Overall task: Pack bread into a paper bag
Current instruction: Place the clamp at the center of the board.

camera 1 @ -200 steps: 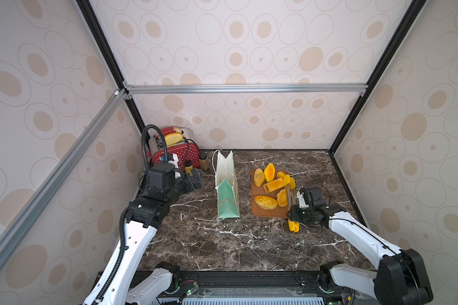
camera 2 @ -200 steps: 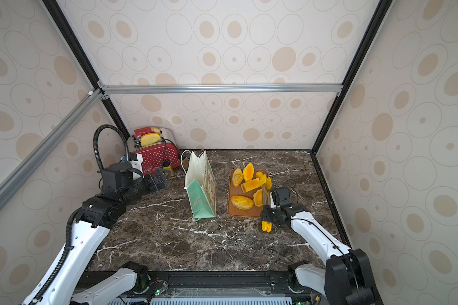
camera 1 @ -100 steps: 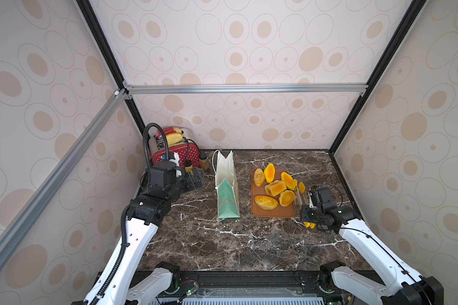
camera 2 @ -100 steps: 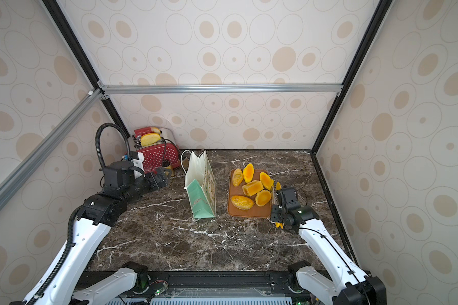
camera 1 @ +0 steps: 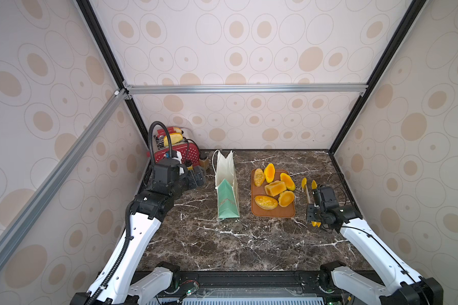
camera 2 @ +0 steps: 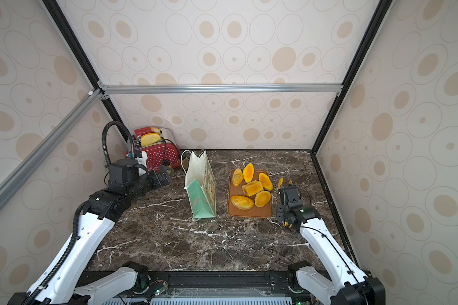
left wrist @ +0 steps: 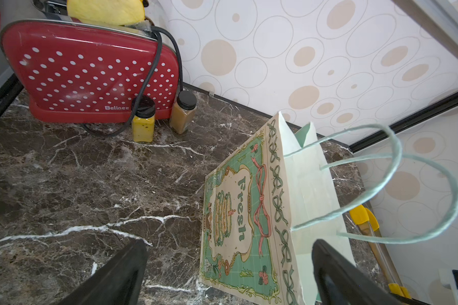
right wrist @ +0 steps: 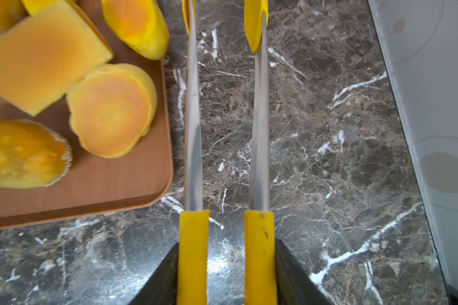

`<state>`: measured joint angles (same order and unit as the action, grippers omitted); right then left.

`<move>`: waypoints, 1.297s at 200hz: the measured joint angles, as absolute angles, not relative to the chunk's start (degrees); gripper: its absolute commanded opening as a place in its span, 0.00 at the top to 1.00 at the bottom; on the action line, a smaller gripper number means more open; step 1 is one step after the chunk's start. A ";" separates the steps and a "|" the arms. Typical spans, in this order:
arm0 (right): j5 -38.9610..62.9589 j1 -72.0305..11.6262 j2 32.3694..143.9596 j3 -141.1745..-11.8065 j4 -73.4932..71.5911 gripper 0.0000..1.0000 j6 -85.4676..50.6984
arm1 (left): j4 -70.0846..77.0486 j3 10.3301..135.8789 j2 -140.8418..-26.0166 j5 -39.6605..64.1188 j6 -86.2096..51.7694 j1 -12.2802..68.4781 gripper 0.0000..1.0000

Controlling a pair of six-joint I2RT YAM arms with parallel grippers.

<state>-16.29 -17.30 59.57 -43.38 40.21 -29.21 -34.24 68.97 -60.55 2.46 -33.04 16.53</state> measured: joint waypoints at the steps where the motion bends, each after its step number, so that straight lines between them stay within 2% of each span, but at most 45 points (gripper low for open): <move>1: -16.32 -17.02 59.81 -43.22 39.99 0.47 -29.12 | -34.20 68.99 -60.60 2.44 -32.93 16.58 0.01; 53: -13.54 -6.81 68.84 -39.42 33.56 0.47 -27.55 | -28.51 68.66 -61.56 4.27 -29.63 19.25 0.01; 124: -8.64 -4.14 82.32 -40.56 27.44 0.42 -26.70 | -23.73 68.18 -56.69 2.15 -27.62 21.71 0.01; 156: -7.29 -4.10 85.80 -43.57 26.72 0.23 -26.35 | -24.47 69.69 -56.62 0.84 -27.66 21.71 0.01; 208: -6.33 -4.10 86.96 -44.64 26.24 0.17 -26.09 | -24.88 69.69 -57.60 -0.60 -28.47 21.71 0.01; 259: -6.44 -4.08 87.55 -45.06 26.15 0.06 -27.83 | -24.88 69.69 -59.09 -0.56 -28.64 21.78 0.01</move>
